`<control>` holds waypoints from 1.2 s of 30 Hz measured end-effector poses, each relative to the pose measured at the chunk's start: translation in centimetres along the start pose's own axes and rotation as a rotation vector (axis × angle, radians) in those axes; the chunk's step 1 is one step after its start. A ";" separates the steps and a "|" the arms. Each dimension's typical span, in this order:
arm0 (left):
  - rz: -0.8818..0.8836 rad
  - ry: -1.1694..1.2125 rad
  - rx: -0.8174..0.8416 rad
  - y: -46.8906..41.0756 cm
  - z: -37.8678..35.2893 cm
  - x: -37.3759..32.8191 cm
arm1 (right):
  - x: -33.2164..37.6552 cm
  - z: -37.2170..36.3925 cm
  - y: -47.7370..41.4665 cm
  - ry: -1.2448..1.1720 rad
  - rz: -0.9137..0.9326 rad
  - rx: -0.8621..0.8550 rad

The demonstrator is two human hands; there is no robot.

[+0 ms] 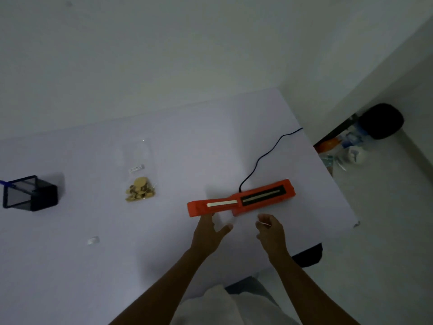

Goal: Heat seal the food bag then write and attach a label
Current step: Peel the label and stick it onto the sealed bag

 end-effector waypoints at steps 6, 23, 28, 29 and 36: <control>-0.030 0.027 -0.074 -3.7 -4.5 0.3 | -0.3 7.1 -7.8 -0.049 -0.070 -0.079; -0.012 0.124 -0.295 -13.0 -1.5 -0.4 | 11.9 5.5 -18.9 0.014 0.040 0.172; -0.015 0.098 -0.299 -17.9 1.7 -1.2 | 17.1 2.5 -21.6 0.049 0.089 0.195; -0.019 0.095 -0.299 -18.8 2.2 -1.4 | 17.9 2.0 -22.1 0.042 0.094 0.198; -0.055 0.068 -0.261 -23.1 4.5 -1.9 | 20.7 -0.5 -24.1 0.030 0.091 0.209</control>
Point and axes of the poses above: each hand's wrist, its own y-axis away from the middle knuckle, its own z-axis out of the back of the hand, x = y × z, the point moved 9 cm from there along -y, towards the middle knuckle, and after that the axes turned 13 degrees about -z, right-handed, at the moved point
